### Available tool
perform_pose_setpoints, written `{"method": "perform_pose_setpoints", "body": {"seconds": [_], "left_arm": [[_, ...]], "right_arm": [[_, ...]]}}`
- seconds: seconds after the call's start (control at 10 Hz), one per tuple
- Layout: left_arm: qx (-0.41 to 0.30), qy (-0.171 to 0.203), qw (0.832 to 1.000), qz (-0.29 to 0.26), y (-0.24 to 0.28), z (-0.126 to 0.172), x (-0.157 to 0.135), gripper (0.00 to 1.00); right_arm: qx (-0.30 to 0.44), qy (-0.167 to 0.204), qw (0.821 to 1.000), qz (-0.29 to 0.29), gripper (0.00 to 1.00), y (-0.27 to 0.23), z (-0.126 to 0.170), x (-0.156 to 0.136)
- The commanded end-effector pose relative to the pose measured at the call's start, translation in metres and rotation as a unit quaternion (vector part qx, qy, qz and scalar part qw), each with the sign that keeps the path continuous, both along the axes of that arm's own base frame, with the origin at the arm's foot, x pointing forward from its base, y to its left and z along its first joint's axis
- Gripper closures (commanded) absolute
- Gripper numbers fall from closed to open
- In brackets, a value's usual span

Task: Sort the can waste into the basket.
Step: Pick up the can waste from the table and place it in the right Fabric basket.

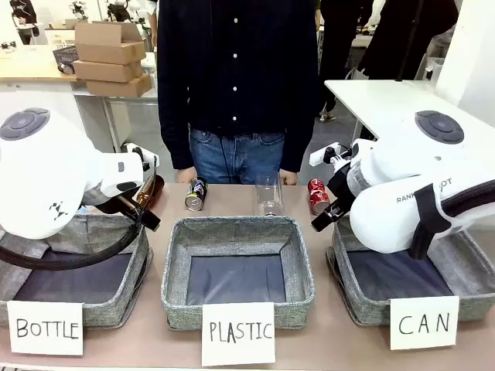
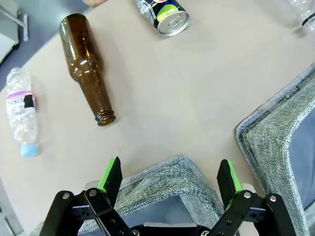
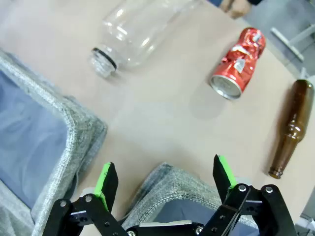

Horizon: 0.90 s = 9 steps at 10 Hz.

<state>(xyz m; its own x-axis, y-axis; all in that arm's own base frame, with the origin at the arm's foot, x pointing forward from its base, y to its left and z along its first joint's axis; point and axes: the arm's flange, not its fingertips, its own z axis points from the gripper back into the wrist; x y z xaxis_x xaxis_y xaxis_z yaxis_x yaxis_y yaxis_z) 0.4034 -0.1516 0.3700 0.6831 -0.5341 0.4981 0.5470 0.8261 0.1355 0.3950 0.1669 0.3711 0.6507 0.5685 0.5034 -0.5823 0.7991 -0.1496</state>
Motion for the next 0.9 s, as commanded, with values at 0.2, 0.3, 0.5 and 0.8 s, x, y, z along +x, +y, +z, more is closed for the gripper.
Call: {"method": "perform_pose_setpoints", "body": {"seconds": [0.2, 0.3, 0.5, 0.8], "left_arm": [[0.000, 0.000, 1.000, 0.000, 0.0000, 0.0000, 0.0000, 0.00], [0.000, 0.000, 1.000, 0.000, 0.0000, 0.0000, 0.0000, 0.00], [0.000, 0.000, 1.000, 0.000, 0.0000, 0.0000, 0.0000, 0.00], [0.000, 0.000, 1.000, 0.000, 0.0000, 0.0000, 0.0000, 0.00]], "right_arm": [[0.000, 0.000, 1.000, 0.000, 0.00, 0.0000, 0.0000, 0.0000], [0.000, 0.000, 1.000, 0.000, 0.00, 0.0000, 0.0000, 0.0000], [0.000, 0.000, 1.000, 0.000, 0.00, 0.0000, 0.0000, 0.0000], [0.000, 0.000, 1.000, 0.000, 0.00, 0.0000, 0.0000, 0.0000]]}}
